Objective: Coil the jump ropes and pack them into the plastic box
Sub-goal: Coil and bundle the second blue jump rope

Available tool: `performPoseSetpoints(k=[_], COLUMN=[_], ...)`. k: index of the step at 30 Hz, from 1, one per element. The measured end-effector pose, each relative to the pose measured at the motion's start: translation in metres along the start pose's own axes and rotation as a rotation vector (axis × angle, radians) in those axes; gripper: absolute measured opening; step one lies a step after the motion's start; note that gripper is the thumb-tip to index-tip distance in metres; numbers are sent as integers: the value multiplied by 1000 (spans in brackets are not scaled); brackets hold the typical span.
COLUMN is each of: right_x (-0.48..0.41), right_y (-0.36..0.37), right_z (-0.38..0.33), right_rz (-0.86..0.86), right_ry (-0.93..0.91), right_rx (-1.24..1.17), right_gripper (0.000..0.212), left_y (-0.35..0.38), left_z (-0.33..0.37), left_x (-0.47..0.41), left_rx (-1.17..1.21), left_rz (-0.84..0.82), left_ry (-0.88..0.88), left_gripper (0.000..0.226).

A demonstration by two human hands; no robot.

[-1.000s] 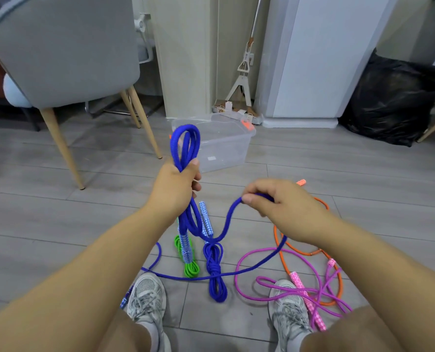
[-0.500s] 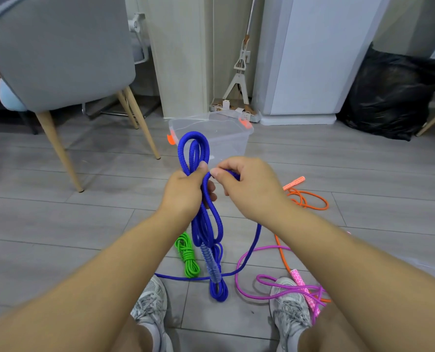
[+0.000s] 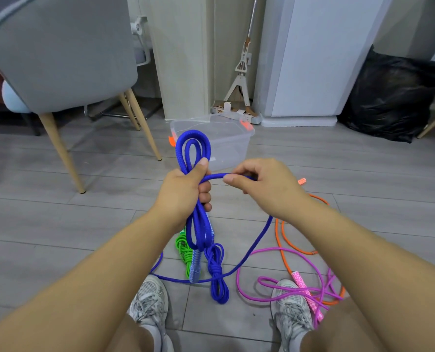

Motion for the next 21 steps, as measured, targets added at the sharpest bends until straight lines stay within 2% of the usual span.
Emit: performPoseSetpoints(k=[6, 12, 17, 21], right_x=[11, 23, 19, 12], right_y=[-41, -56, -45, -23], right_z=[37, 63, 42, 23], right_rz=[19, -11, 94, 98], right_ry=[81, 116, -1, -83], right_rx=[33, 97, -12, -61], right_gripper=[15, 10, 26, 28], left_y=[-35, -51, -41, -29], left_z=[7, 10, 9, 5], left_x=[-5, -2, -2, -2], left_rx=[152, 196, 128, 93], left_rz=[75, 109, 37, 13], left_ry=[33, 51, 108, 95], left_gripper=[29, 30, 20, 30])
Point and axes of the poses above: each hand's wrist, its own x-axis away from the middle knuckle, its own y-axis out of the palm, z = x × y, the point moved 4 cm from there along -x, towards the middle knuckle, and after that the axes turned 15 degrees about -x, right-handed, at the moved point
